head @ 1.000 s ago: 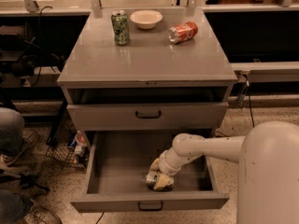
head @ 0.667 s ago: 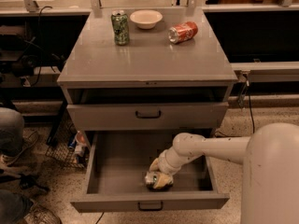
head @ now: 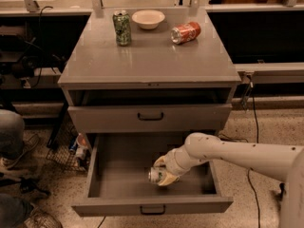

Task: Pick 7up can from middle drawer and place on counter

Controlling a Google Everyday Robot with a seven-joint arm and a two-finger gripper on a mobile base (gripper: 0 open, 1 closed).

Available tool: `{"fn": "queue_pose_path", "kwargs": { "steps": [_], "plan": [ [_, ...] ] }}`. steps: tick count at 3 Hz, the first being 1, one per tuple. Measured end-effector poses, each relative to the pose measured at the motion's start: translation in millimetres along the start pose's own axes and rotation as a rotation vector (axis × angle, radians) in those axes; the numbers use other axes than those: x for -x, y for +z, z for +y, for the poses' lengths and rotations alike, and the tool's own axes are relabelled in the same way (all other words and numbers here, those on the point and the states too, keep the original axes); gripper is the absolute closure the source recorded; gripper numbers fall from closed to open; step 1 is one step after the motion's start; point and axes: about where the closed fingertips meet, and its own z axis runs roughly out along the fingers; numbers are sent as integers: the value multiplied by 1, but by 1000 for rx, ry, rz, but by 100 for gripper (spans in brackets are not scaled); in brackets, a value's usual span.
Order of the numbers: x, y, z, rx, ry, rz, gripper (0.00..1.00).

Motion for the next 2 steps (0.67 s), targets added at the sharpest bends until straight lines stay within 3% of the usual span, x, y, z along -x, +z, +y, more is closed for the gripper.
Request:
{"fn": "queue_pose_path", "kwargs": {
  "steps": [1,2],
  "plan": [
    [5,-73,3,-114,-19,17,100],
    [6,-76,2,-119,-20,12,100]
  ]
}}
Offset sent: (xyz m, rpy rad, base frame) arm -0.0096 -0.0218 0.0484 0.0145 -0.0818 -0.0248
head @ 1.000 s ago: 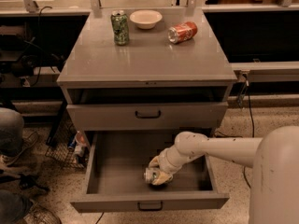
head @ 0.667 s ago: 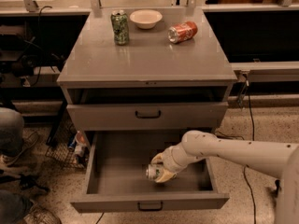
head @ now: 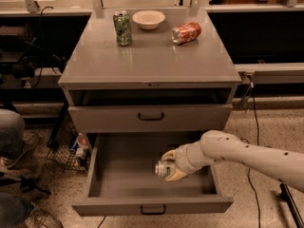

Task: Pick 7up can from middle drawer and place on counter

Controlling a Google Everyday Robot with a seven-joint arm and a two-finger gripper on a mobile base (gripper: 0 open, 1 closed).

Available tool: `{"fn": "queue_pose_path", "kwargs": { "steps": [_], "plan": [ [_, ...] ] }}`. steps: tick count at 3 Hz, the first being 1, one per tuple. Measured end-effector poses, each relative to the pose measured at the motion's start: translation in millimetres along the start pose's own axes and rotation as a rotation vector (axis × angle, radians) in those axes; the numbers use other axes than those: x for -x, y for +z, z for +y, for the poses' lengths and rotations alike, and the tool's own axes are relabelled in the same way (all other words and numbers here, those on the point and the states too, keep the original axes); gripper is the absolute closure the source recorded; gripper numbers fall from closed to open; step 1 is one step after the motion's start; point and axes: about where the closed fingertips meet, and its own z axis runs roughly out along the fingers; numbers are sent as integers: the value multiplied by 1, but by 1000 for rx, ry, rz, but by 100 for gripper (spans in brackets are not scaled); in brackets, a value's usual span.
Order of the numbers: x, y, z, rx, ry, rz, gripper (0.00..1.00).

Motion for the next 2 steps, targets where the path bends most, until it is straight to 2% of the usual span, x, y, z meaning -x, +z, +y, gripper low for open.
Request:
{"fn": "queue_pose_path", "kwargs": {
  "steps": [1,2],
  "plan": [
    [0,-35,-13,-63,0,-17,100],
    [19,-133,-43,-194,-65,11,100]
  ]
}}
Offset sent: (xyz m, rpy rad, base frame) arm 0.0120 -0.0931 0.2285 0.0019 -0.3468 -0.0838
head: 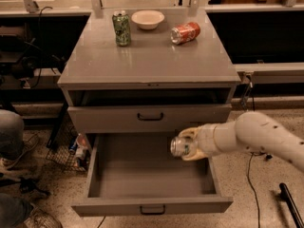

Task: Pick 7up can from middle drawer and place on counter

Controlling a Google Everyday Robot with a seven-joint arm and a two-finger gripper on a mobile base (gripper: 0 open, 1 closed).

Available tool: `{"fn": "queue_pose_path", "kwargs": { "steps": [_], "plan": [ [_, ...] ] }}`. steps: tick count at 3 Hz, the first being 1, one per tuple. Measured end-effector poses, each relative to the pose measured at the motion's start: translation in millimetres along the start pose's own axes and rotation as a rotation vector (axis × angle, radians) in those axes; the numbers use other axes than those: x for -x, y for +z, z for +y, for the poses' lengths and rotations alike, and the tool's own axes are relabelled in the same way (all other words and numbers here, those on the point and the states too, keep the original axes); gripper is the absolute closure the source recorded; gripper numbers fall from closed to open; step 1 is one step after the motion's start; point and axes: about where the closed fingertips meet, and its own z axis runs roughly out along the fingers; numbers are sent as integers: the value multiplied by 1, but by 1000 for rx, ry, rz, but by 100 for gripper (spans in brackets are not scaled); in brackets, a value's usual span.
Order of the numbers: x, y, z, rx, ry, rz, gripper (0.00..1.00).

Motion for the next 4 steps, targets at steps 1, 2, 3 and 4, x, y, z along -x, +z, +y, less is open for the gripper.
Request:
{"fn": "queue_pose_path", "kwargs": {
  "steps": [1,2,3,4],
  "plan": [
    [10,-64,-41,-91,-55,29,100],
    [10,-64,-41,-91,-55,29,100],
    [16,-100,-60,-151,-49,-10,100],
    [38,-154,-95,-215,-83,-51,100]
  ]
}}
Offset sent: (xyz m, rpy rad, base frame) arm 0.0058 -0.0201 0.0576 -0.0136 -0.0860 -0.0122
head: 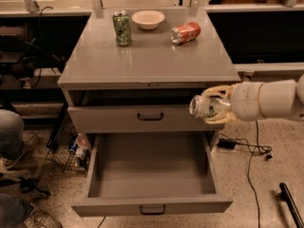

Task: Pick 7up can from middle drawer and place on counter

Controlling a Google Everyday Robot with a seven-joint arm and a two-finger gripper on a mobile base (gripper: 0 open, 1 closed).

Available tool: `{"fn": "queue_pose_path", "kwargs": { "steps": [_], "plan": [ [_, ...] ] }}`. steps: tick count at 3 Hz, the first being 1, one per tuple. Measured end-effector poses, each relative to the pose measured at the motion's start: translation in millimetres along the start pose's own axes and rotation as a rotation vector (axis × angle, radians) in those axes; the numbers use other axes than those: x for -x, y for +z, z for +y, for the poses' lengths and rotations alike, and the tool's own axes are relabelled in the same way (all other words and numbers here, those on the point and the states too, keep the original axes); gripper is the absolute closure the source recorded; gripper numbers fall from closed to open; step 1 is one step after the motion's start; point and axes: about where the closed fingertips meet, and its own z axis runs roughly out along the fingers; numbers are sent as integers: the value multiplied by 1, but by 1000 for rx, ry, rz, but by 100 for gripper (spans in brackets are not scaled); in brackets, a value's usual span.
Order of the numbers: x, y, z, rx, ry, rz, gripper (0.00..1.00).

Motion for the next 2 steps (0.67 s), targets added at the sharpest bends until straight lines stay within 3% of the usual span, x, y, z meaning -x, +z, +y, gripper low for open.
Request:
{"fn": "queue_pose_path", "kwargs": {
  "steps": [1,2],
  "plan": [
    [16,-26,-48,-16,-10,-32,100],
    [23,-22,-89,8,-4,-51,100]
  ]
}}
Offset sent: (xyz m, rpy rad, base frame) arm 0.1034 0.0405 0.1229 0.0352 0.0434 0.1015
